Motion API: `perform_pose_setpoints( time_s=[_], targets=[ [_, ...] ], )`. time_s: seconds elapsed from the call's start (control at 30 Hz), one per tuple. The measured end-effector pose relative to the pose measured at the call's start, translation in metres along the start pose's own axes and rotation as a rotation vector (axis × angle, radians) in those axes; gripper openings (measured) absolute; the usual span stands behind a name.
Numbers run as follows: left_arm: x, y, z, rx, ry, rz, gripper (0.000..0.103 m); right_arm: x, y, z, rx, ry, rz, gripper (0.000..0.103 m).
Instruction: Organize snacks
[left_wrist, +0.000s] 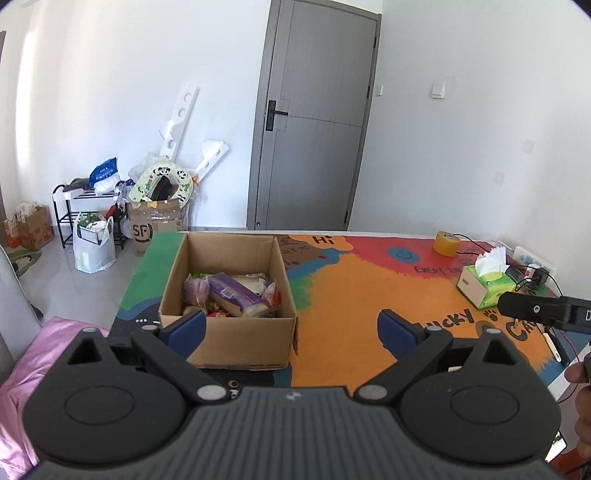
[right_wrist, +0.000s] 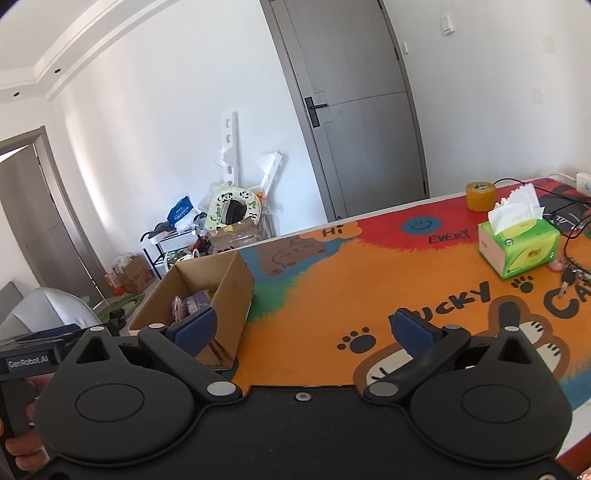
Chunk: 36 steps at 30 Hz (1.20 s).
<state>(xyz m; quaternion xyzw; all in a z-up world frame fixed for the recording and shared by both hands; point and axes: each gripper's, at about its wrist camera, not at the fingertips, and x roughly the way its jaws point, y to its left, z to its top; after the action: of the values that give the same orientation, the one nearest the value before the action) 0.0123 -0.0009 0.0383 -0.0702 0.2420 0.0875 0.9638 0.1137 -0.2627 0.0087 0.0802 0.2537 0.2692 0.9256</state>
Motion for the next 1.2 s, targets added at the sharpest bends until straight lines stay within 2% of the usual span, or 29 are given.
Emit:
perform_pose_setpoints(
  time_s=[0.3,0.43,0.67,1.2],
  targets=[
    [-0.021,0.006,-0.008,0.028,-0.003,-0.028,0.103,-0.022,0.001,-0.014,-0.016,0.000,-0.017,0.103],
    [-0.022,0.015,-0.009,0.016,-0.002,-0.009,0.103,-0.025,-0.002,-0.013,-0.041,-0.008,-0.032,0.103],
    [-0.014,0.027,-0.009,-0.014,0.023,0.027,0.103,-0.030,-0.009,-0.012,-0.004,-0.005,-0.045,0.103],
    [-0.005,0.034,-0.016,-0.008,0.079,0.051,0.103,-0.022,0.005,-0.017,-0.032,0.041,0.006,0.103]
  ],
)
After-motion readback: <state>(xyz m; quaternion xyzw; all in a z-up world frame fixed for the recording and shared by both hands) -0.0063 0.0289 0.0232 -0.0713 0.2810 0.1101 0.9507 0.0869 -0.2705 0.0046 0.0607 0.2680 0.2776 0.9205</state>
